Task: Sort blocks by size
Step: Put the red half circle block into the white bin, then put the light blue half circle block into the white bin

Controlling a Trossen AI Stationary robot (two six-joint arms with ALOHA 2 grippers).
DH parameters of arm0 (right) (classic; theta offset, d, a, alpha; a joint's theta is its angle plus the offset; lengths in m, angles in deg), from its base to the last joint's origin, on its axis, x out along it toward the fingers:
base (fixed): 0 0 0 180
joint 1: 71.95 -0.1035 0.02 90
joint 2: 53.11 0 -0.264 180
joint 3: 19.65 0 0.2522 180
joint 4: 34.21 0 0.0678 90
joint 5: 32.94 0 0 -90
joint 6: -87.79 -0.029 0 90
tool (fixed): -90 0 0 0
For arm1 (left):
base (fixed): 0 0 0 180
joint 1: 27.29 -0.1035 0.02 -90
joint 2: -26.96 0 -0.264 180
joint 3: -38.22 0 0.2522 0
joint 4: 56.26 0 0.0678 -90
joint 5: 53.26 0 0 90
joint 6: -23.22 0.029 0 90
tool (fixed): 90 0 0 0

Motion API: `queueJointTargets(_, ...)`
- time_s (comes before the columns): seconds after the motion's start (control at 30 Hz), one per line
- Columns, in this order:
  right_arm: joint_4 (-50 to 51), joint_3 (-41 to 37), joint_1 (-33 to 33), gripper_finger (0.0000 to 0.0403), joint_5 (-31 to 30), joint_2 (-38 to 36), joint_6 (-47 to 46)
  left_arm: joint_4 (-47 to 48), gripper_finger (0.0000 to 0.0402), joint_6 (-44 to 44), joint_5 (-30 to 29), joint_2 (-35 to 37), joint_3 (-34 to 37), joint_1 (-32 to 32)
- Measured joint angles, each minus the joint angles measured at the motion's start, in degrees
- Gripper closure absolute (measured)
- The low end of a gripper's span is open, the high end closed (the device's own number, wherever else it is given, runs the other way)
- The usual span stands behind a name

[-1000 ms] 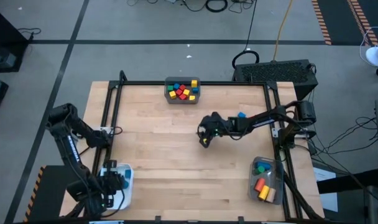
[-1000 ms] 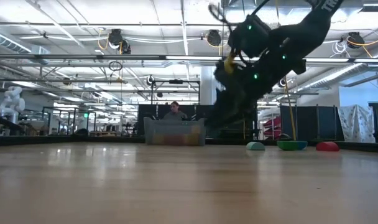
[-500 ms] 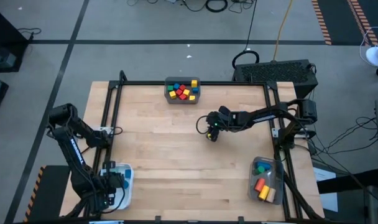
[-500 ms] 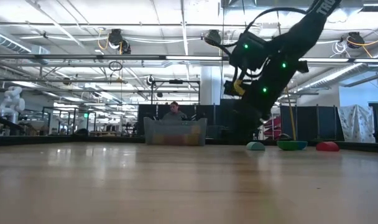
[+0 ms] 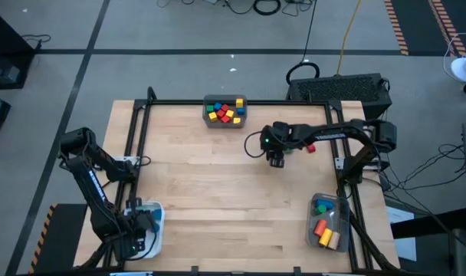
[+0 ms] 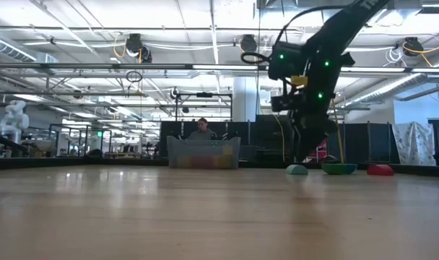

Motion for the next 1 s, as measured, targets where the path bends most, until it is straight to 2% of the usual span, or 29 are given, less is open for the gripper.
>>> queueJointTargets(0.1, -1.0, 0.0, 1.3, 0.0207, 3.4, 0.6, 1.0, -1.1, 0.0241, 0.0, 1.8, 0.0, 0.0, -0.2)
queueJointTargets(0.27, -2.2, 0.0, 2.5, 0.0207, 3.9, 1.1, 3.4, -0.8, 0.0233, 0.7, 7.3, 0.1, 0.0, -0.2)
queueJointTargets(0.4, -3.4, 0.1, 3.3, 0.0207, 5.8, 2.4, 3.3, -1.0, 0.0233, 1.6, 7.4, 1.7, 0.0, -0.2)
queueJointTargets(0.83, -1.1, 0.0, 3.3, 0.0207, 6.2, 4.8, 1.1, -2.8, 0.0233, 1.6, -3.6, 12.2, 0.0, -0.2)
queueJointTargets(1.0, -0.6, 0.0, 3.1, 0.0232, 7.0, 4.8, 0.3, -2.8, 0.0233, 1.7, -8.9, 13.9, 0.0, -1.6)
